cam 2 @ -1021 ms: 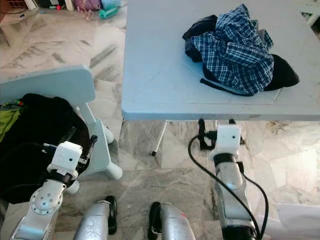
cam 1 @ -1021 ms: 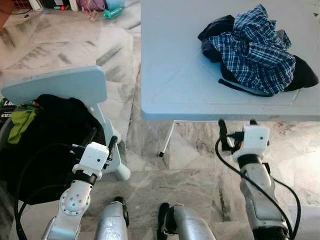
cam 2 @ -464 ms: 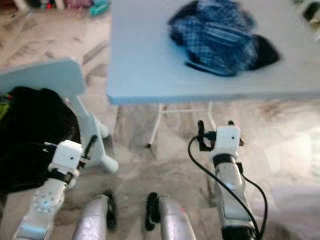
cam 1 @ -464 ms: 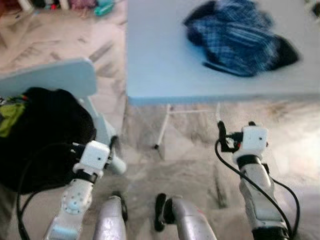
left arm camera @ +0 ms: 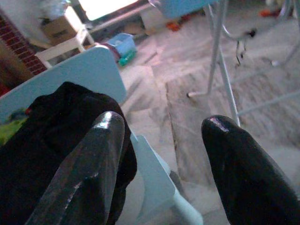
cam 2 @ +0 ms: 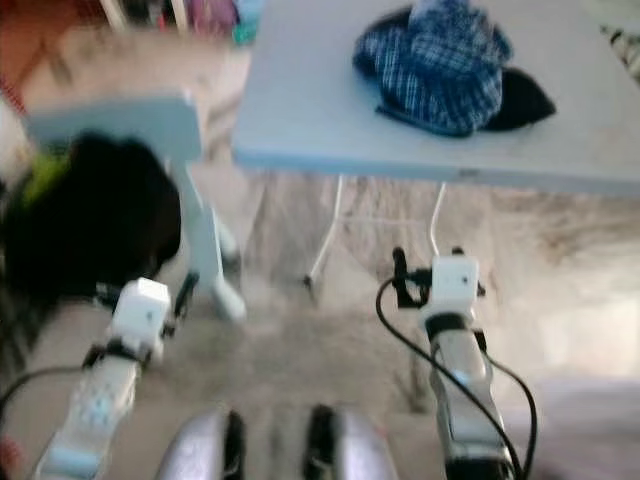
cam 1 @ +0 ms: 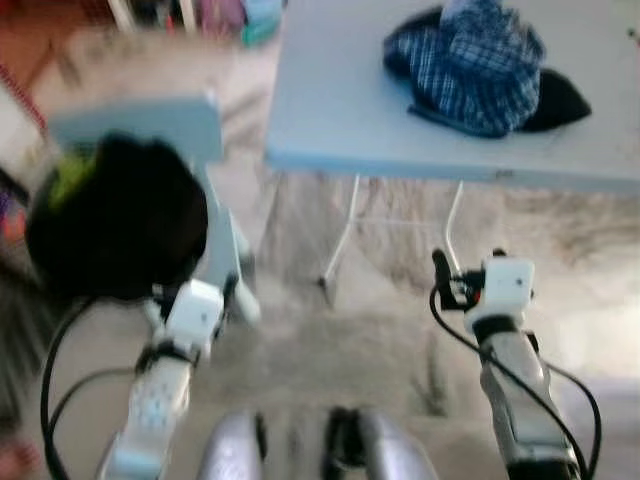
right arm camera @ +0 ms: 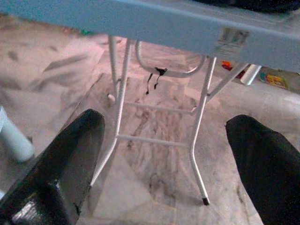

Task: Hang hanger

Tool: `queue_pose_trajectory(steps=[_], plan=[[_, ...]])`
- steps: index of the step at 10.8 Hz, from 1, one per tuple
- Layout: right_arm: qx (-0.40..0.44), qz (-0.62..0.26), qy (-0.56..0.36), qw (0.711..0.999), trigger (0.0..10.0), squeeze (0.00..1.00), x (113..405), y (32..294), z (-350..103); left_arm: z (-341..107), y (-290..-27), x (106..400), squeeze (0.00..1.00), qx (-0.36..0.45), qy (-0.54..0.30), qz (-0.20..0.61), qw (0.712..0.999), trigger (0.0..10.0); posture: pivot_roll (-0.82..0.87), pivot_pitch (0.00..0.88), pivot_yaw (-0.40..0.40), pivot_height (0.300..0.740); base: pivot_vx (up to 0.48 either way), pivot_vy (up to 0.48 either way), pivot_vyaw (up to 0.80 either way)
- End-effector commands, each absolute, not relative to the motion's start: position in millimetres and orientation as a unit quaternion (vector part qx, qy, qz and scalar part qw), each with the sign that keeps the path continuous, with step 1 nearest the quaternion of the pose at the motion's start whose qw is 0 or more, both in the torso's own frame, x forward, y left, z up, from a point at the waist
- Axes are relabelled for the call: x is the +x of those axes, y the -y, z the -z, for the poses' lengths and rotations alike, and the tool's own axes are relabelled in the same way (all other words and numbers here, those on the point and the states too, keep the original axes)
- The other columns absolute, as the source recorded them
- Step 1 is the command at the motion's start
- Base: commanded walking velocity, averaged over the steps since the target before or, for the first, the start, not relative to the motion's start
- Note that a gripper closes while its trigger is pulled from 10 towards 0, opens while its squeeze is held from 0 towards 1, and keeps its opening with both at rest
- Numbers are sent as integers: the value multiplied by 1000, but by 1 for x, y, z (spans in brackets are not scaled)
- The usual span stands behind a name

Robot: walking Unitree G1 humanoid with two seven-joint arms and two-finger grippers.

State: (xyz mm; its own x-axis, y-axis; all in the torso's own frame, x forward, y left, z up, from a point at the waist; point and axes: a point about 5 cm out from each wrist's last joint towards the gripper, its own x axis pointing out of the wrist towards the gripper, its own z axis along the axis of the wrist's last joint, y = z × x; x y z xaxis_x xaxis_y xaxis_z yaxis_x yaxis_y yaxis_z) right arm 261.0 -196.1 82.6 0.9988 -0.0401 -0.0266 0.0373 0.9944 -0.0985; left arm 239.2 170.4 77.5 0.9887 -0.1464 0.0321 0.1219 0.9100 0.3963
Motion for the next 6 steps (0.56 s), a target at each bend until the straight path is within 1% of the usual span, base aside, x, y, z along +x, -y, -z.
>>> queue_pose_trajectory(steps=[1, 2, 3, 6], plan=[[-44, 13, -13, 999, 10000, 0, 262, 193, -83, -70, -178, 233, 0, 203, 9, 59, 977, 10000, 37, 213, -70, 740, 0, 0, 800], [-43, 11, -15, 999, 10000, 0, 263, 192, -83, -70, -179, 233, 0, 198, 6, 55, 979, 10000, 40, 212, -71, 740, 0, 0, 613], [-42, 6, -15, 999, 10000, 0, 266, 192, -83, -69, -179, 234, 0, 194, 3, 55, 979, 10000, 39, 214, -74, 740, 0, 360, 0], [-40, 7, -9, 999, 10000, 0, 273, 193, -87, -66, -183, 233, 0, 188, -7, 50, 981, 10000, 39, 228, -67, 740, 0, 480, 0]])
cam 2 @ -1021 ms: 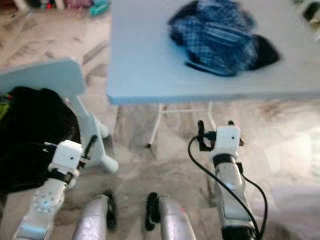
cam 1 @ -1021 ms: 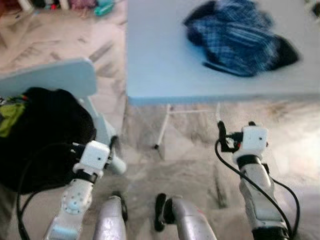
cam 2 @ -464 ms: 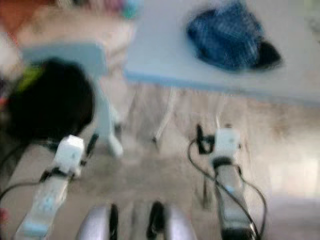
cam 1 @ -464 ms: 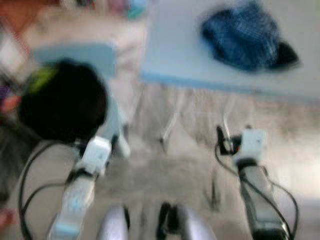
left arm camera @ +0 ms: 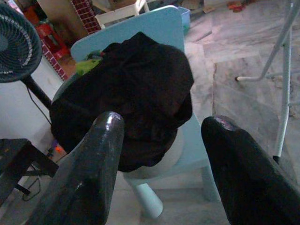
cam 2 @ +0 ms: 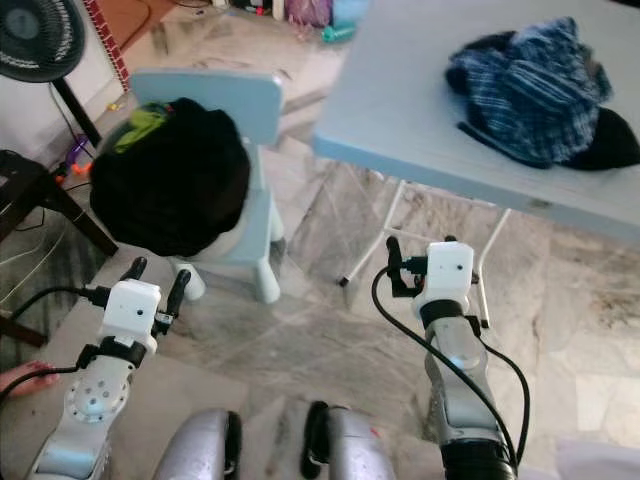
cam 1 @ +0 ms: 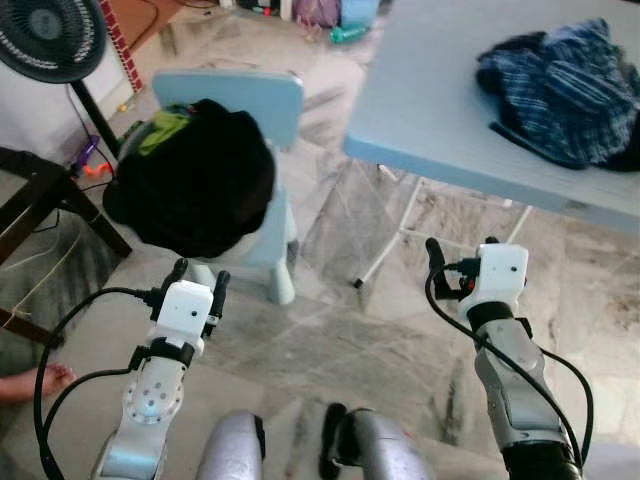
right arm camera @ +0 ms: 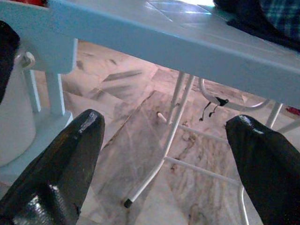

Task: Hang hanger

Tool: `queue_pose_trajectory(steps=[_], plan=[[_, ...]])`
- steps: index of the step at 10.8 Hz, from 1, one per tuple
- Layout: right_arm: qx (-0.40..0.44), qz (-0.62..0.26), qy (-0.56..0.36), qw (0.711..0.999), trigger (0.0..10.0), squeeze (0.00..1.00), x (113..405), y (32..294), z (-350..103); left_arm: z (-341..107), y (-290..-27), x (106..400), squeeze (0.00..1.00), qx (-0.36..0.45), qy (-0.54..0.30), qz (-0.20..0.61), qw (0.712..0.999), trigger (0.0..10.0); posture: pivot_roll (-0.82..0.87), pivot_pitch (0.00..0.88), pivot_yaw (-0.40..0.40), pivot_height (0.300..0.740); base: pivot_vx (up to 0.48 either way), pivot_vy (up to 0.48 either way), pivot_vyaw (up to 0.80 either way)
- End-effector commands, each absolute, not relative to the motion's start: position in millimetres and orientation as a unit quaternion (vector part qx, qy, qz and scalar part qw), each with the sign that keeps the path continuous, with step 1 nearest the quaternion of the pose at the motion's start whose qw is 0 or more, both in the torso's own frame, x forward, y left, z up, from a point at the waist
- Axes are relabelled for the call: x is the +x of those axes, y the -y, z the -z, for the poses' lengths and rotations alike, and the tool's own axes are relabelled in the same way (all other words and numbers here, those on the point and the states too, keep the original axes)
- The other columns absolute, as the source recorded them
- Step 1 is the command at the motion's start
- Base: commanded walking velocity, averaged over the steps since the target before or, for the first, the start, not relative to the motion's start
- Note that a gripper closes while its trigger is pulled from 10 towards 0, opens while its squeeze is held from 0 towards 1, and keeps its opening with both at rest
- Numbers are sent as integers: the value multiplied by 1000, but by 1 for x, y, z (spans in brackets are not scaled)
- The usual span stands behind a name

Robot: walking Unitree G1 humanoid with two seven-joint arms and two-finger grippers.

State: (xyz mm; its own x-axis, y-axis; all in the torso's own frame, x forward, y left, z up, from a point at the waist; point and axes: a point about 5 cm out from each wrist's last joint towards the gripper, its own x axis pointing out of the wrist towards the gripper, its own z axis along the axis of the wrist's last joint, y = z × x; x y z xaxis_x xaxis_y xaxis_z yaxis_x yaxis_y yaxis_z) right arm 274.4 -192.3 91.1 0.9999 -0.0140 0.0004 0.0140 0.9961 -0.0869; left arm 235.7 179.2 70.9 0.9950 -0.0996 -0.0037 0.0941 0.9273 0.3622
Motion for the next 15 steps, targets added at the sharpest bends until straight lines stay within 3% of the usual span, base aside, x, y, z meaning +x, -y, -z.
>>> queue_pose_trajectory(steps=[1, 7, 12, 15], plan=[[-38, 7, -10, 999, 10000, 0, 273, 191, -86, -67, -184, 235, 0, 187, -7, 49, 981, 10000, 39, 228, -67, 740, 0, 480, 0], [-50, -19, 2, 999, 10000, 0, 271, 182, -87, -64, -191, 239, 0, 189, -16, 41, 981, 10000, 32, 231, -64, 740, 0, 480, 0], [-34, -5, 6, 999, 10000, 0, 271, 186, -88, -81, -192, 242, 0, 146, 27, 54, 987, 10000, 32, 230, -64, 740, 0, 0, -85], [-38, -5, 8, 999, 10000, 0, 273, 187, -89, -81, -191, 243, 0, 134, 25, 58, 989, 10000, 28, 227, -66, 740, 273, 0, -133]])
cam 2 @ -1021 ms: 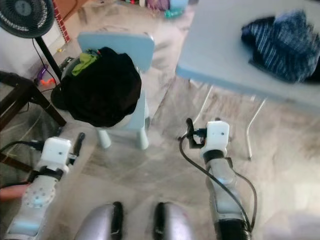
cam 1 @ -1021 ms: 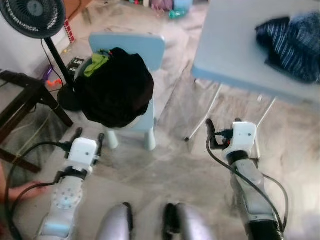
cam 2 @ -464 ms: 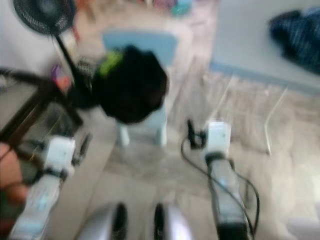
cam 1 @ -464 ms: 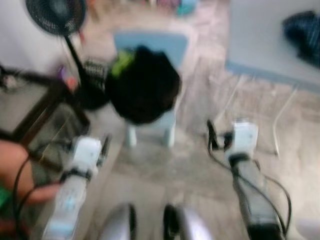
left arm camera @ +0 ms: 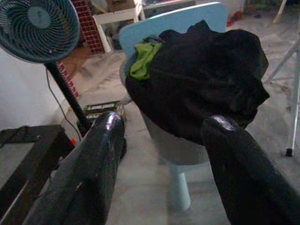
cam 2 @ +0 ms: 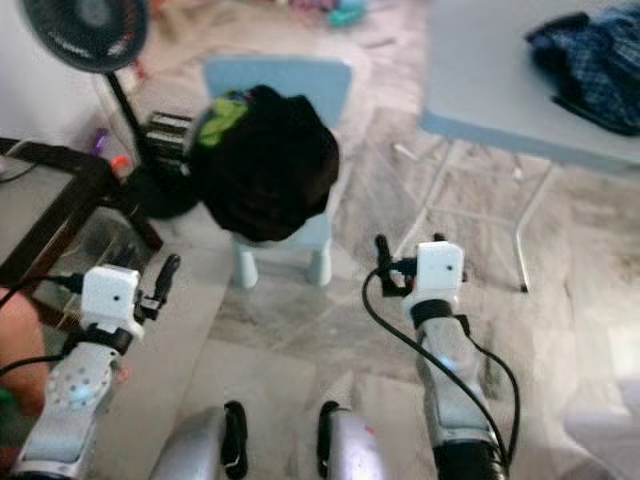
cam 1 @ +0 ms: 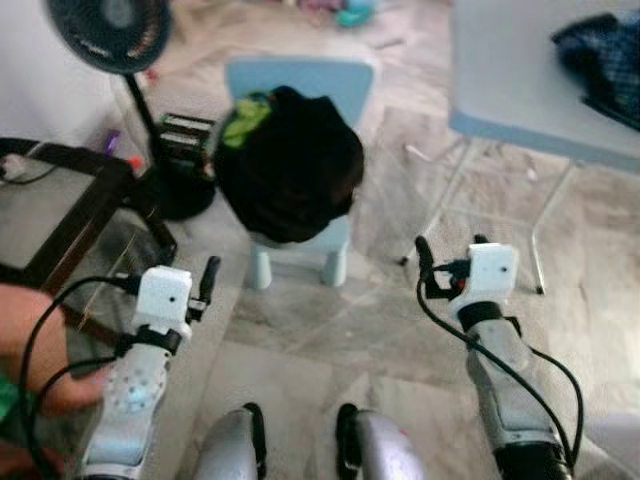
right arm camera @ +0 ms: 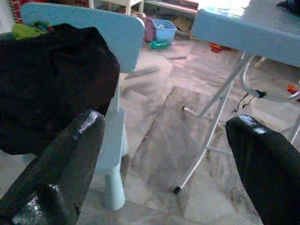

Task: Hang hanger

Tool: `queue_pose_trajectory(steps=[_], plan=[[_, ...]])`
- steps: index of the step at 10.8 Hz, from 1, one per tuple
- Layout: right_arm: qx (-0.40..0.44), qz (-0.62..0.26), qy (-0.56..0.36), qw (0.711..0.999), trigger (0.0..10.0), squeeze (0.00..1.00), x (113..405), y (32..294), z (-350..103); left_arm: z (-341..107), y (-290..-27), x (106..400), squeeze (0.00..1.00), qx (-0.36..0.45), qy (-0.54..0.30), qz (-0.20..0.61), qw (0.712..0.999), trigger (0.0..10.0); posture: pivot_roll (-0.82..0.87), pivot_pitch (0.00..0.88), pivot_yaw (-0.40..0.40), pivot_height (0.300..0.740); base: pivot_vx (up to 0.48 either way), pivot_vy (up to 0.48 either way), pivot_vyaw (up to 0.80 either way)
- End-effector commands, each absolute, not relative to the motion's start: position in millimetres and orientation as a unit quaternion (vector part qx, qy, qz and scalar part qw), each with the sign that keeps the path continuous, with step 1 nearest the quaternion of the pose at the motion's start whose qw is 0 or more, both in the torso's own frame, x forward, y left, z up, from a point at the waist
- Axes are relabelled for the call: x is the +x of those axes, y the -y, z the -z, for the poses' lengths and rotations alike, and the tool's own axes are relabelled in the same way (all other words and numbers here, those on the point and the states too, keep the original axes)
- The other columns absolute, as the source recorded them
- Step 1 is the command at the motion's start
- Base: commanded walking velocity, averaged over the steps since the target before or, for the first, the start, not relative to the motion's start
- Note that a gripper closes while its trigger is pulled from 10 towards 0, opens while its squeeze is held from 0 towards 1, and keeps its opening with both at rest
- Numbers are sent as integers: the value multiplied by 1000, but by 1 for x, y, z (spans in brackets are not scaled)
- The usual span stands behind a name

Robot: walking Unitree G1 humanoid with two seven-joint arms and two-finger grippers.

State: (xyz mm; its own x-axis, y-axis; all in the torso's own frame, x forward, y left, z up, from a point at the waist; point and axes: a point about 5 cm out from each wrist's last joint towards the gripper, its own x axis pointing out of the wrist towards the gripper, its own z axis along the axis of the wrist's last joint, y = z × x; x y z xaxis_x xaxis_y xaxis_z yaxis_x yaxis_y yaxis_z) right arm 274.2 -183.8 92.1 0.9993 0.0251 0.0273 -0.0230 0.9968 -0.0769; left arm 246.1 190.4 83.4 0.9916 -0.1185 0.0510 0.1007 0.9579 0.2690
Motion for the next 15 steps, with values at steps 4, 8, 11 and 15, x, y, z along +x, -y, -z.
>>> queue_pose_trajectory(steps=[4, 8, 11, 15], plan=[[-40, -7, 7, 999, 10000, 0, 273, 186, -89, -80, -190, 244, 0, 130, 22, 62, 989, 10000, 28, 228, -67, 740, 353, 0, -109], [-41, -6, 7, 999, 10000, 0, 274, 185, -89, -78, -189, 244, 0, 131, 19, 65, 989, 10000, 29, 228, -65, 740, 384, 0, -492], [-41, -6, 6, 999, 10000, 0, 274, 185, -89, -78, -188, 245, 0, 134, 18, 65, 989, 10000, 30, 228, -64, 740, 358, 0, 0], [-41, -9, 2, 999, 10000, 0, 274, 185, -87, -54, -180, 241, 0, 181, -50, 136, 973, 10000, 32, 233, -72, 740, 69, 0, -573]])
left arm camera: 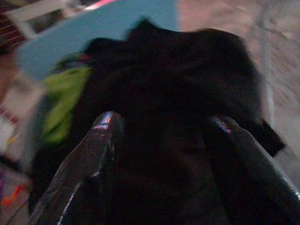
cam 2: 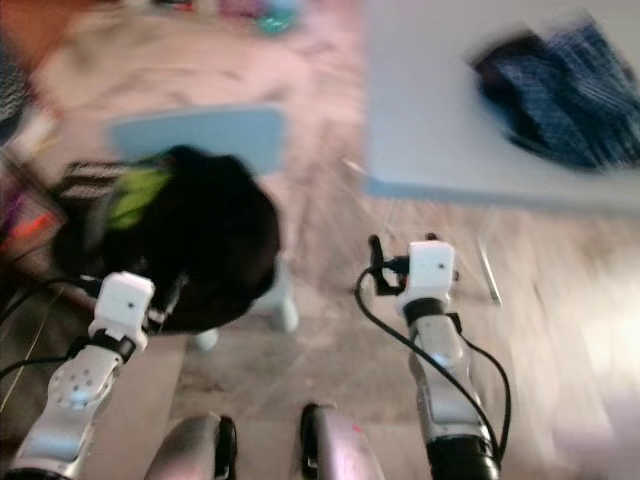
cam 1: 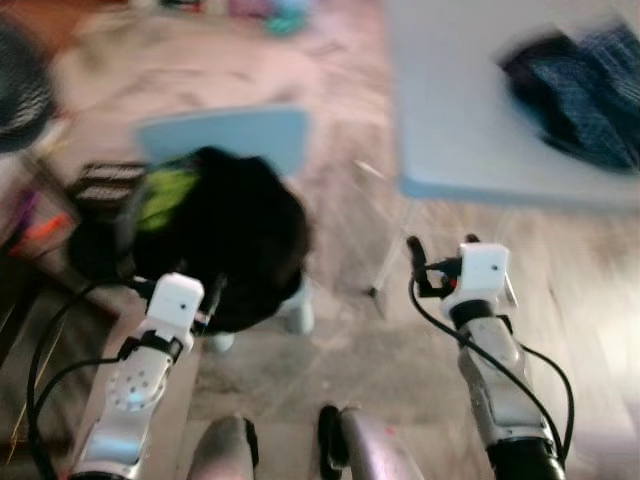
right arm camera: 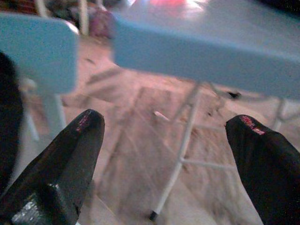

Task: Hang hanger

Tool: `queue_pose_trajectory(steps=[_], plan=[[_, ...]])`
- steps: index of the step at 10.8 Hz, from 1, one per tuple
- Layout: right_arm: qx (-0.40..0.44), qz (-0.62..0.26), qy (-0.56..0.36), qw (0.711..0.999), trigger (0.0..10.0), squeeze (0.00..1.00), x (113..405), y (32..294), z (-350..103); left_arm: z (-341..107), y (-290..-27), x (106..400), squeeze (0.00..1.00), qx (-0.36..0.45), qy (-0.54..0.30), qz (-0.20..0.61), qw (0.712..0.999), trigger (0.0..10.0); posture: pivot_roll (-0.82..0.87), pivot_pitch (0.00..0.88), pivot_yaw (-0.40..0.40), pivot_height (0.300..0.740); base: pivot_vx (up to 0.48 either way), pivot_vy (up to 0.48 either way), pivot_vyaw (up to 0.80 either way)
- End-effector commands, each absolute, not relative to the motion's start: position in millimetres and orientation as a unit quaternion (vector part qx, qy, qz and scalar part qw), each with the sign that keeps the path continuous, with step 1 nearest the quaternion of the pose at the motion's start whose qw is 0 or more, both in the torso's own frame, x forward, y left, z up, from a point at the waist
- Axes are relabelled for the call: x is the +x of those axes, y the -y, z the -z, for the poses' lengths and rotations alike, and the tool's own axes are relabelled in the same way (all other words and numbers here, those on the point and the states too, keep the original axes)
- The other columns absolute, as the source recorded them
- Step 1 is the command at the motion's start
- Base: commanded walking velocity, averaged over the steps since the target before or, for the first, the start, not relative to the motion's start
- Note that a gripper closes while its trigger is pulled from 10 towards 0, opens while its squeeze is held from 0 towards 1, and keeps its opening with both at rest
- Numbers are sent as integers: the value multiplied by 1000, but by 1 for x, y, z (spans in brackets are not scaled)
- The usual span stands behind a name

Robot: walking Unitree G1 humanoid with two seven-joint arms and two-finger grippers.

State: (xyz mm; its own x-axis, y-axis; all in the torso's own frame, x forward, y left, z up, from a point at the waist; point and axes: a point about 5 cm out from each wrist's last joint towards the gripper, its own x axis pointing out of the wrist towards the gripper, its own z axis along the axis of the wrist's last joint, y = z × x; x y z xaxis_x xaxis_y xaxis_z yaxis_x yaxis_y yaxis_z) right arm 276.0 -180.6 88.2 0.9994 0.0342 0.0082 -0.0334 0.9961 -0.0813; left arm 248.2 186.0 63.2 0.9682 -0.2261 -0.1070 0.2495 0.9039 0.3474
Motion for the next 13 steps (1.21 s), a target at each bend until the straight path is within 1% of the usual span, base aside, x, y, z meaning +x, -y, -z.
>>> queue_pose_trajectory(steps=[1, 3, 4, 6, 7, 8, 9, 10, 11, 13], plan=[[-41, -10, 1, 999, 10000, 0, 273, 185, -87, -50, -181, 240, 0, 192, -63, 147, 968, 10000, 30, 236, -76, 740, 0, 0, 0], [-41, -14, -15, 999, 10000, 0, 262, 187, -81, -44, -187, 245, 0, 221, -79, 158, 959, 10000, 22, 255, -80, 740, 0, 0, 0], [-43, -22, -24, 999, 10000, 0, 255, 187, -78, -42, -191, 249, 0, 231, -91, 148, 957, 10000, 6, 268, -82, 740, 0, 0, 0], [-44, -38, -45, 997, 10000, 0, 239, 189, -75, -38, -193, 254, 0, 239, -105, 158, 952, 10000, -26, 297, -90, 740, 0, 0, 0], [-42, -54, -63, 996, 10000, 0, 227, 192, -74, -39, -192, 258, 0, 254, -99, 167, 948, 10000, -57, 333, -103, 740, 0, 0, 0], [-34, -76, -79, 993, 10000, 0, 216, 192, -73, -39, -190, 261, 0, 265, -93, 174, 944, 10000, -70, 344, -107, 740, 0, 0, 0], [-21, -113, -111, 987, 10000, 0, 196, 194, -70, -41, -185, 266, 0, 265, -81, 178, 944, 10000, -103, 364, -118, 740, 0, 0, 0], [-26, -117, -123, 985, 10000, 0, 188, 198, -69, -44, -179, 270, 0, 272, -67, 181, 943, 10000, -120, 370, -129, 740, 0, 0, 0], [-29, -113, -131, 984, 10000, 0, 188, 202, -71, -50, -169, 280, 0, 295, -37, 195, 935, 10000, -134, 375, -139, 740, 0, 0, 0], [-35, -131, -129, 982, 10000, 0, 192, 198, -77, -53, -164, 290, 0, 321, -26, 201, 925, 10000, -145, 381, -153, 740, 0, 0, 0]])
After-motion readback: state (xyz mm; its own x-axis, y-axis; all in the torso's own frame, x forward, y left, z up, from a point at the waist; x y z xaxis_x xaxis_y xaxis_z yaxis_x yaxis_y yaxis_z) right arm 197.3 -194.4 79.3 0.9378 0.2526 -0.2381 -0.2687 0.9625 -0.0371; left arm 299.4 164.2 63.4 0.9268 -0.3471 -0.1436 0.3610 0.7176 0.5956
